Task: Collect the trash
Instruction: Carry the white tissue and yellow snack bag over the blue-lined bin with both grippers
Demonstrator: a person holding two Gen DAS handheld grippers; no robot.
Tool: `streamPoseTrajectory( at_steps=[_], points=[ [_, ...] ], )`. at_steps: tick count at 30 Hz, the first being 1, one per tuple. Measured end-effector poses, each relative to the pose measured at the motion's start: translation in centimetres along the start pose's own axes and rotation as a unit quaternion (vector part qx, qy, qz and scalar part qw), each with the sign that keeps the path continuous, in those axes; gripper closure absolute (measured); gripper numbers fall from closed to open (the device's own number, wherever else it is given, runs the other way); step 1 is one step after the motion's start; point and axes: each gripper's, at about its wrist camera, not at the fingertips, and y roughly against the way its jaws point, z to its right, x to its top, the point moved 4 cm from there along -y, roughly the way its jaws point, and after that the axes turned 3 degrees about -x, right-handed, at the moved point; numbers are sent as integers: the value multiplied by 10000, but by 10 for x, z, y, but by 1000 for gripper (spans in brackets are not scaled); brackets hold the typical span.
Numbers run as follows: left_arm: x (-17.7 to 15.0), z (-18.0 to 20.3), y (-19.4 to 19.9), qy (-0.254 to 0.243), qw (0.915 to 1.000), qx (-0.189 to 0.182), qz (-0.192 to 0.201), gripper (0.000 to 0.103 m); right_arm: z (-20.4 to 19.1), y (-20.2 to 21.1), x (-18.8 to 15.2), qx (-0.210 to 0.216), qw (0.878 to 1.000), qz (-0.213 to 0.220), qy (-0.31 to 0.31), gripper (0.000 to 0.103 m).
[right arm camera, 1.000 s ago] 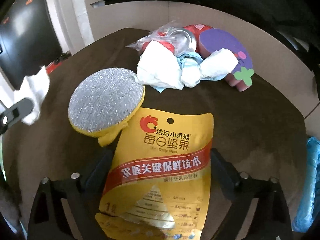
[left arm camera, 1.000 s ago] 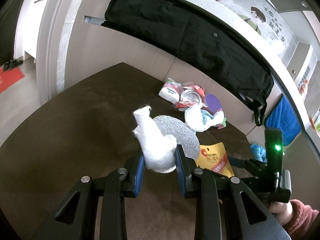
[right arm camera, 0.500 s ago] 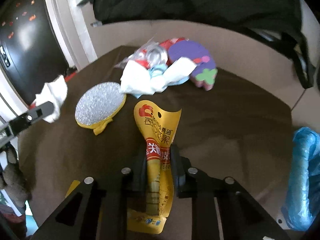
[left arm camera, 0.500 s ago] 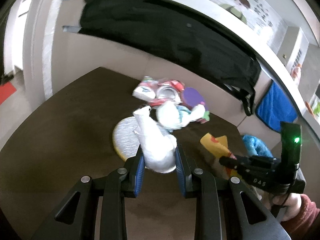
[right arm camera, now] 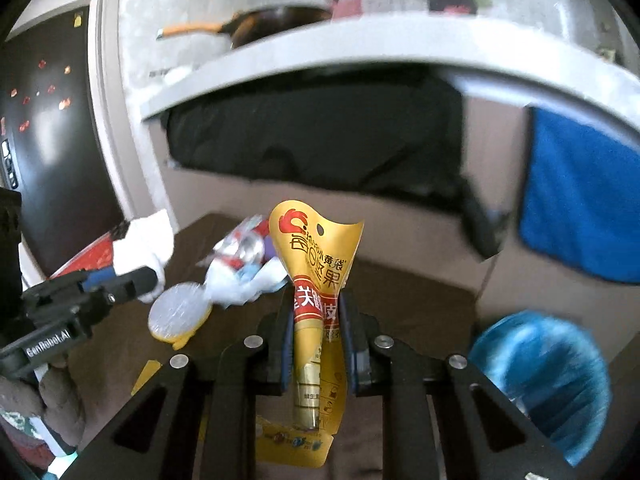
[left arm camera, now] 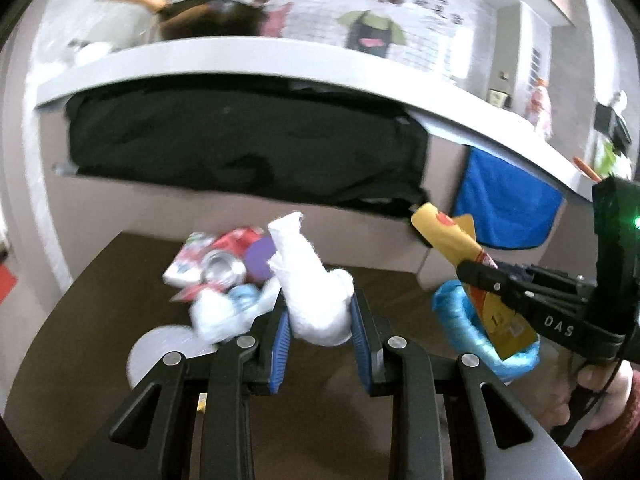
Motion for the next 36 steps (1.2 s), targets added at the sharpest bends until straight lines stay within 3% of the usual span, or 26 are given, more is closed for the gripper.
streamPoseTrajectory(
  at_steps=[6,14,25,36],
  points=[
    [12,55,-22,-344,9991,-227,4,75,49,36,-1,-298,9988,353,-133,85],
    [12,118,-60,-675,9960,-549,-186,75,116,62,-19,-602,9954,464,-589,85],
    [5,193,-120,-946,9880,-1153,-404,75,193,67,-46,-1063,9887,424,-968,85],
    [-23,233,-165,-937,9804,-1499,-869,75,241,66,-76,-1204,9835,317,-1313,85]
  ],
)
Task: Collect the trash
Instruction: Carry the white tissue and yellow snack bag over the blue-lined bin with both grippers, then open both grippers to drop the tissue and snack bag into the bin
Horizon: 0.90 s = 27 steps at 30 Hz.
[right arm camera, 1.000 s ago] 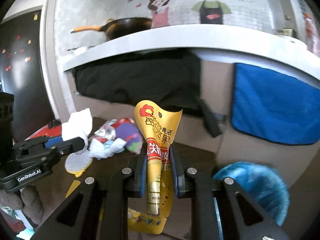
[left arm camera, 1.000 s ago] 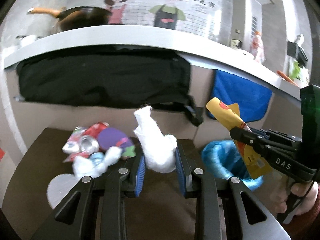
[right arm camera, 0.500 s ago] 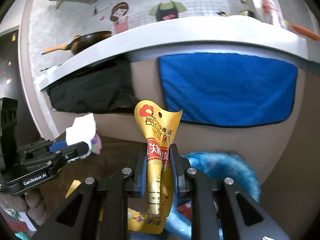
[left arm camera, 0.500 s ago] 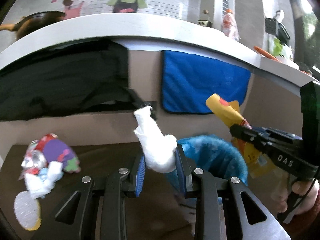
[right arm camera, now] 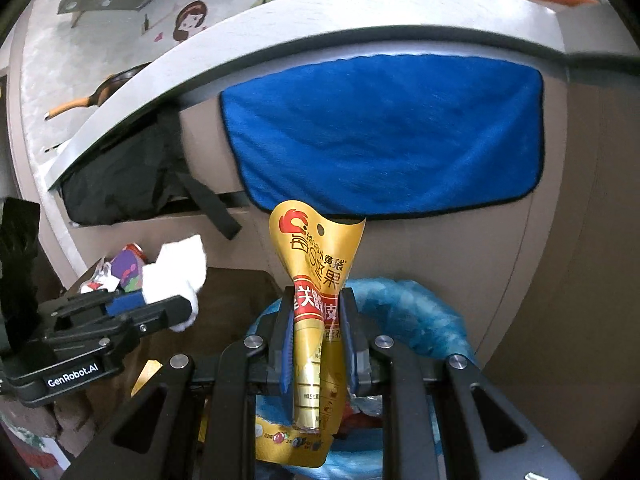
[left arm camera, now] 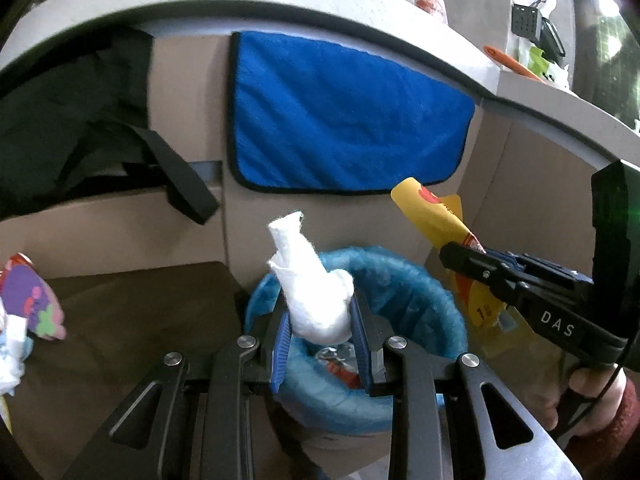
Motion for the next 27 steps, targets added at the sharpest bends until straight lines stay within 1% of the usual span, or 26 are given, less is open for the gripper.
streamPoseTrajectory(
  at_steps=[4,8,15,20,22,23,25,26,27],
  points=[
    [0,7,-19,26,9999,-117,-98,75,14,-6,-6,43,9998,-54,-168,85],
    [-3,13,-36,2,9997,-115,-201,75,20,-14,-11,8,9998,-124,-180,85],
    [-7,4,-56,145,9991,-90,-384,75,31,-34,-22,76,9988,-377,-297,83],
    [-6,-2,-73,335,9976,-248,-559,75,40,-43,-24,70,9979,-549,-348,81],
    [-6,-6,-78,421,9968,-319,-592,75,44,-48,-23,110,9970,-608,-456,77],
    [-6,-8,-79,465,9964,-366,-607,72,45,-49,-21,125,9968,-625,-490,75],
    [-7,-11,-81,561,9949,-543,-646,62,47,-49,-19,147,9965,-623,-539,60],
    [-8,-13,-81,610,9941,-626,-646,54,49,-48,-19,173,9964,-589,-580,56],
    [-7,-13,-81,631,9939,-648,-634,49,49,-47,-19,194,9964,-556,-617,48]
  ],
)
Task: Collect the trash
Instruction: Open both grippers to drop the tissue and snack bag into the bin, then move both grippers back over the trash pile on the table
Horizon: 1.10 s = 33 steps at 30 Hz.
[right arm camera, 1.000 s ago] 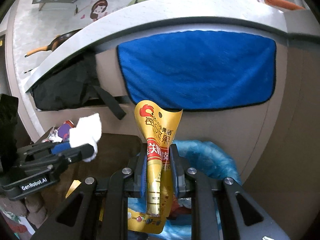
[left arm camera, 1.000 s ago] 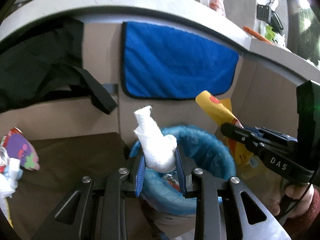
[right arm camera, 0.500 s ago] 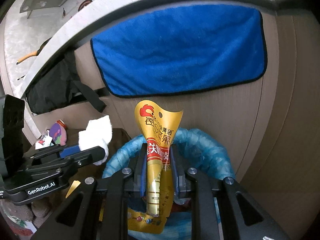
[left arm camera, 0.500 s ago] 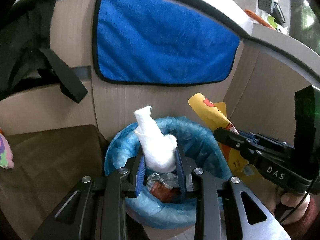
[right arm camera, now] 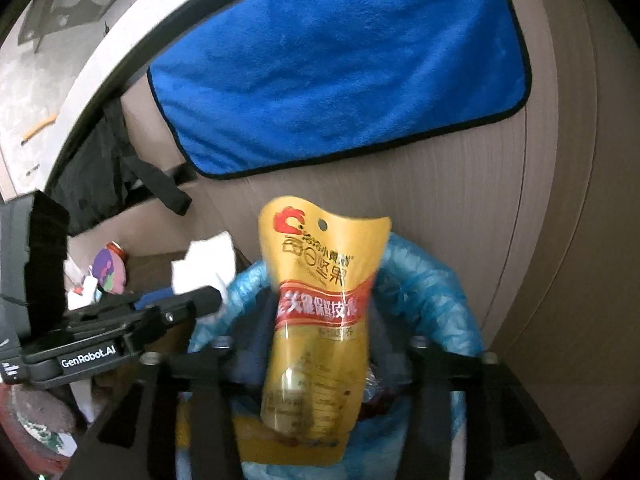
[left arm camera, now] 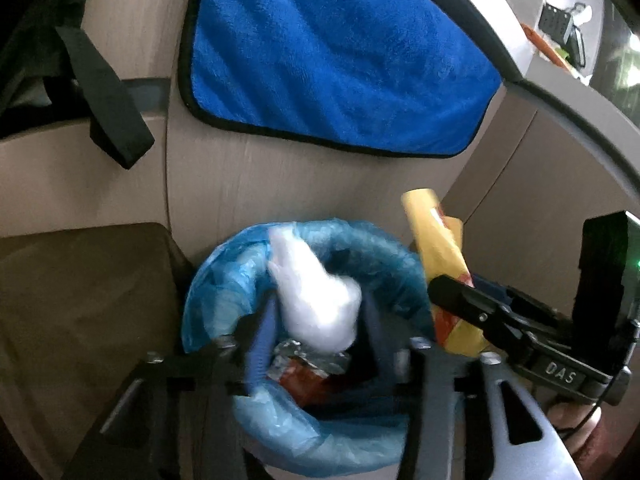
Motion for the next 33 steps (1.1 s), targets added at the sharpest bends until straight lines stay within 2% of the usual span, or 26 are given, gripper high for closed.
streamPoseTrajectory(
  at_steps=[1,6,11,14,16,23,26,33],
  points=[
    [1,-2,2,39,10000,-36,37,48,0,1,0,10,10000,26,-26,44],
    [6,-10,18,268,9994,-108,176,42,-2,4,1,-89,9999,82,-55,42],
    [9,-19,46,303,9989,21,364,39,-8,9,3,-99,9999,55,-61,40],
    [9,-25,69,357,9980,90,506,39,-11,13,6,-119,9999,94,-41,20],
    [9,-29,80,350,9976,135,575,39,-15,14,9,-129,9998,125,-8,13],
    [7,-43,126,217,9953,395,861,39,-32,29,13,-141,9995,266,88,12],
    [-1,-54,149,127,9936,626,931,39,-43,37,16,-274,9991,277,163,13],
    [-39,-110,225,163,9804,1617,1116,39,-94,61,12,-320,9958,619,597,13]
  ],
)
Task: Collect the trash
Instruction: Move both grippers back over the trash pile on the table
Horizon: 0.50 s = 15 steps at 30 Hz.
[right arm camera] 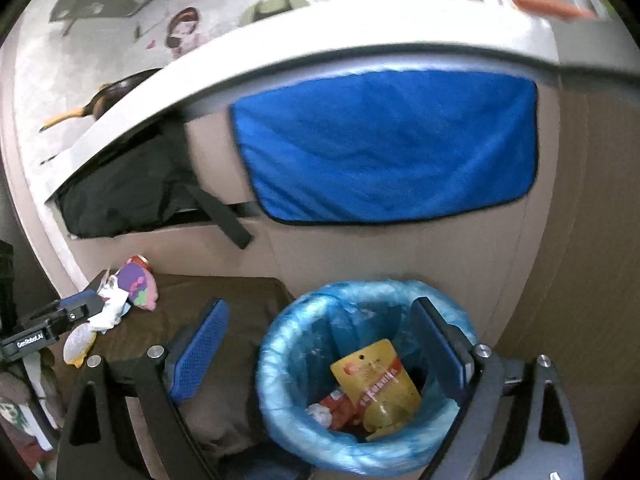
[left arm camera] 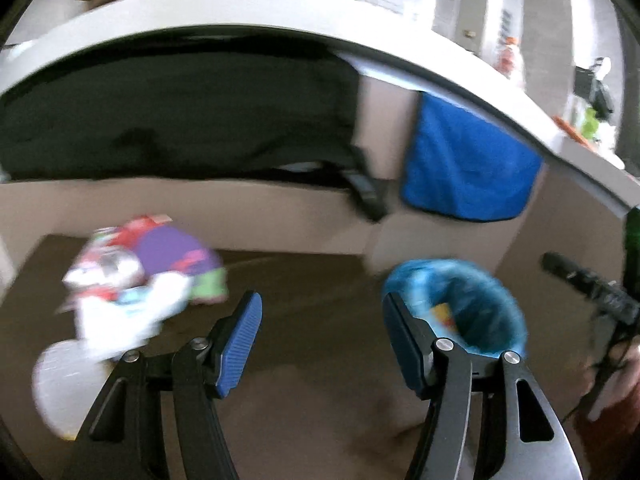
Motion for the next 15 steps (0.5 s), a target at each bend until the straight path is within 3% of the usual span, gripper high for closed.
streamPoseTrajectory(
  at_steps=[4,9,12,15],
  points=[
    [-24,-69,34,286,9973,665,-84,39,-41,6,-1,202,9992,113,327,13],
    [-56,-153,66,910,9868,1315,-259,40,-108,2,-5,798,9939,41,759,13],
    [-72,-187,78,1273,9810,1433,-313,40,-148,-7,-7,1141,9882,-75,1018,13],
    [-80,-207,88,1443,9786,1451,-218,40,-189,-19,-12,1509,9797,-268,1293,21]
  ],
)
